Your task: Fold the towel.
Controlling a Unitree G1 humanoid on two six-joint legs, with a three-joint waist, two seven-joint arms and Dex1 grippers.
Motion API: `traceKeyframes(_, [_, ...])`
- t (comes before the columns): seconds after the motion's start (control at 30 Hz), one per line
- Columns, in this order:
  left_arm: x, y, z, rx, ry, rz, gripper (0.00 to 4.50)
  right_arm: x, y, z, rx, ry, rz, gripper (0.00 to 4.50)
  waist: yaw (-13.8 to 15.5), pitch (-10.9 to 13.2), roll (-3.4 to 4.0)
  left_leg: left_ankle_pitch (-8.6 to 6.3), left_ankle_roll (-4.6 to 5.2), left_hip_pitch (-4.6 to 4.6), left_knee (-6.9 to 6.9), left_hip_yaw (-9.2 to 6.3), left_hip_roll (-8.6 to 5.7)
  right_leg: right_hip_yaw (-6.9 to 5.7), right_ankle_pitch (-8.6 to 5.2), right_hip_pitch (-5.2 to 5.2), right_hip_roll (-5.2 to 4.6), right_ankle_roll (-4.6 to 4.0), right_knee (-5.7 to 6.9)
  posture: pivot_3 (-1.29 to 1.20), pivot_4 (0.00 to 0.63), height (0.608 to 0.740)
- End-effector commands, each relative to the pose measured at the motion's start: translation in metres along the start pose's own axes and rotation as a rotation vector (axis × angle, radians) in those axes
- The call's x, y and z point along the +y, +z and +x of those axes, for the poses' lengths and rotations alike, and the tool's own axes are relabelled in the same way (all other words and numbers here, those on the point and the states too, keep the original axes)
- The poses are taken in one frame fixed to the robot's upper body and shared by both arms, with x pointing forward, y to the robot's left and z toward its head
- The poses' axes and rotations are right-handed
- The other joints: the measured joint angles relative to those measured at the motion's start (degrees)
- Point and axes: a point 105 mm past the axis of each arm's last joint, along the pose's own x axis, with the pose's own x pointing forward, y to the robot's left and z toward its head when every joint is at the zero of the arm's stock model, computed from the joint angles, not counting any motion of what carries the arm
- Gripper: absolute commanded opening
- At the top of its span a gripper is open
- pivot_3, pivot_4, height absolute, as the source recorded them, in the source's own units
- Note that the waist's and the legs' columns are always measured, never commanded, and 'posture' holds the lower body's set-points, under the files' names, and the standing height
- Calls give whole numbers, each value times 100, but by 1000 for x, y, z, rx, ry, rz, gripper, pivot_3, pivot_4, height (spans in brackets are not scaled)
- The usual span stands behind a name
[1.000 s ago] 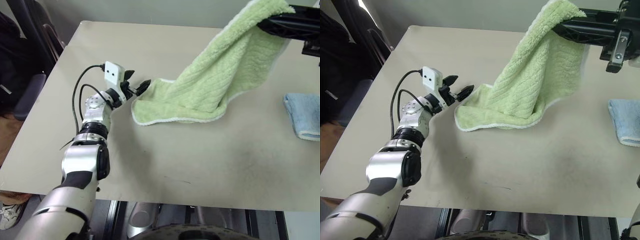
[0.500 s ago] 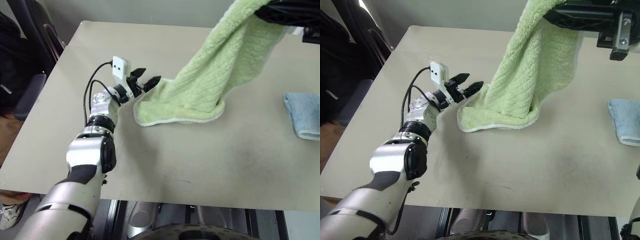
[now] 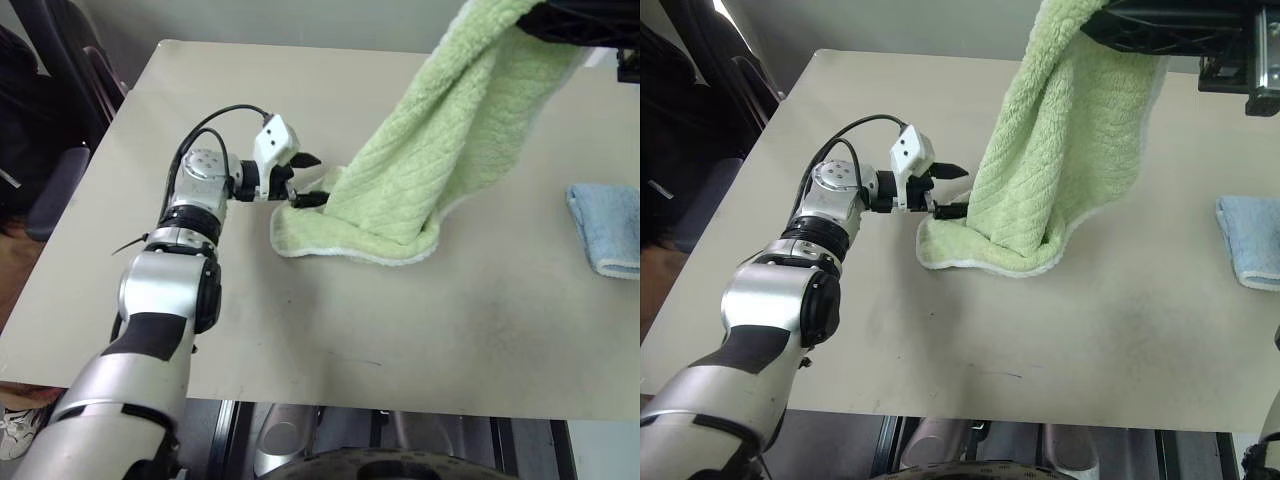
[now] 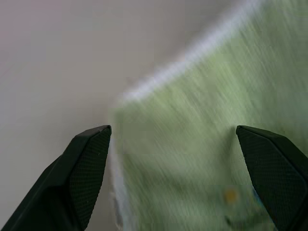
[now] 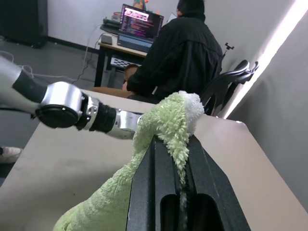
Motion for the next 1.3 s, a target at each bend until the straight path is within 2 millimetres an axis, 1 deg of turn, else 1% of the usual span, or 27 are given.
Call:
traceKeyframes(0.03, [11,30,-3,-40,25,114,4500,-7,3,-3,9,-44,-49,17,6,0,0,0,0,-2,1,0,0,0,0,-3,0,0,5,0,150,733])
traceKeyframes(0.13, [11,35,-2,-96,32,96,4500,-19,5,-2,1,-111,-78,17,-2,0,0,0,1,-3,11,0,0,1,1,-2,-1,1,9,0,150,733])
traceKeyframes(0.23, [2,29,-5,-113,-33,95,4500,-24,0,-4,38,-153,-100,17,-6,0,0,0,2,-3,12,1,0,1,1,-4,0,2,10,0,150,733])
traceKeyframes(0.3, [-4,24,-9,-114,-75,103,4500,-24,-4,-5,54,-161,-100,17,-8,0,0,-1,3,-3,11,2,0,2,1,-6,-1,3,10,0,150,733])
traceKeyframes(0.4, [-21,3,-22,-41,-213,169,4500,-19,-8,-8,56,-158,-92,17,-8,0,0,-1,3,-6,12,1,1,2,1,-8,0,3,9,0,150,733])
traceKeyframes(0.5, [-29,-9,-33,10,-274,223,4500,-16,-8,-8,46,-154,-87,17,-14,0,1,-1,3,-15,22,1,1,2,1,-17,0,4,13,0,150,733])
traceKeyframes(0.63, [-29,-9,-36,-13,-269,208,4500,-15,-8,-8,33,-154,-86,17,13,0,0,2,8,-23,34,-1,0,-1,2,-18,-1,6,21,0,150,733])
traceKeyframes(0.7, [-32,-11,-36,-12,-281,216,4500,-15,-7,-7,24,-157,-90,17,16,0,0,1,13,-26,42,-1,-2,-2,5,-17,-2,10,19,0,150,733])
traceKeyframes(0.83, [-46,-13,-32,-55,-332,215,4500,-14,-9,-8,15,-164,-86,17,2,-1,1,0,15,-26,39,1,-3,0,6,-18,-4,12,19,0,150,733])
traceKeyframes(0.9, [-52,-14,-36,-65,-353,191,4500,-14,-9,-8,8,-167,-79,17,-7,-1,1,0,14,-26,38,1,-2,-1,6,-19,-4,12,19,0,150,733])
traceKeyframes(1.03, [-60,-7,-55,-92,-401,69,4500,-13,-12,-9,16,-176,-75,17,-37,-1,0,0,11,-30,39,2,-1,-2,8,-22,-2,12,20,0,150,733])
traceKeyframes(1.1, [-64,-7,-63,-82,-419,39,4500,-13,-14,-10,19,-182,-71,17,-38,-1,2,1,9,-28,39,1,-1,-1,8,-20,-2,11,22,0,150,733])
traceKeyframes(1.17, [-67,-10,-67,-68,-431,38,4500,-12,-16,-10,19,-184,-70,17,-32,-3,4,2,9,-23,40,1,-1,-1,8,-15,-3,11,21,0,150,733])
traceKeyframes(1.3, [-79,-19,-65,-36,-482,46,4500,-13,-18,-8,19,-186,-70,17,-15,-3,4,1,9,-18,42,-1,-3,-2,8,-7,-4,10,20,0,150,733])
